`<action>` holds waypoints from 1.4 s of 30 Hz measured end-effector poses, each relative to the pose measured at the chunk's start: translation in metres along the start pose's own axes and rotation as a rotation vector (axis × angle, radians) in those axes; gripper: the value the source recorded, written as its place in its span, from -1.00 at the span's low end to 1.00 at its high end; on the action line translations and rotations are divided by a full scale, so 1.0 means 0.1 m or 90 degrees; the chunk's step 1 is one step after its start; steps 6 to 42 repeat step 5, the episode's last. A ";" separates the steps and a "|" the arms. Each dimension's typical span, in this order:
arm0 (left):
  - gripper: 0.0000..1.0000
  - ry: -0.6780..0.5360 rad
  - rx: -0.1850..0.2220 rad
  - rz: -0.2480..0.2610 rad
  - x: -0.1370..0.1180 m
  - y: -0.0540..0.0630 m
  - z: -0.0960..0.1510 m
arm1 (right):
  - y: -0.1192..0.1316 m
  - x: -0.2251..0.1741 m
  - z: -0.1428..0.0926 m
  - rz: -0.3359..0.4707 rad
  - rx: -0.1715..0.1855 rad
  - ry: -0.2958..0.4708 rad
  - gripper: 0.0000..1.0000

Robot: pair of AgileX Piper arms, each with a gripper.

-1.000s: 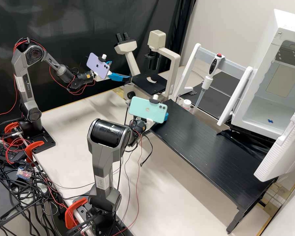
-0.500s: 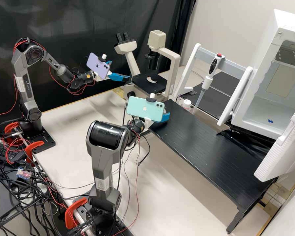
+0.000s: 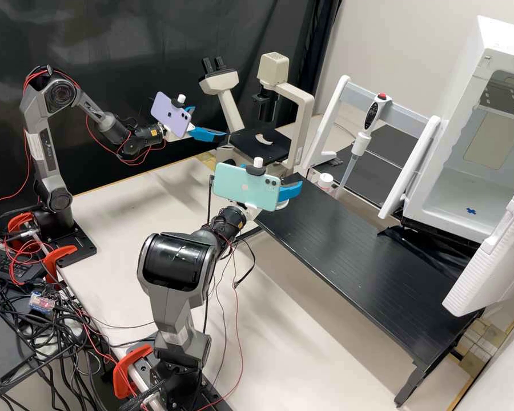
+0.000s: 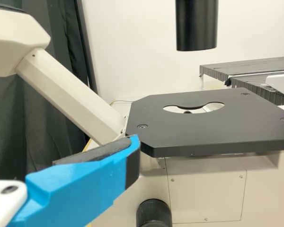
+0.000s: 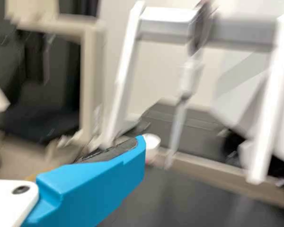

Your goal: Move the petri dish to the bench

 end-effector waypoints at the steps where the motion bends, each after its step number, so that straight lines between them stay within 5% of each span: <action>1: 1.00 0.000 0.000 0.000 0.00 0.00 0.00 | 0.02 -0.02 0.01 0.024 0.001 0.008 1.00; 5: 1.00 0.000 0.000 0.000 0.00 0.00 0.00 | 0.05 -0.08 0.04 0.063 0.038 0.036 1.00; 42: 1.00 0.000 0.000 0.000 0.00 0.00 0.00 | 0.05 -0.08 0.04 0.063 0.038 0.036 1.00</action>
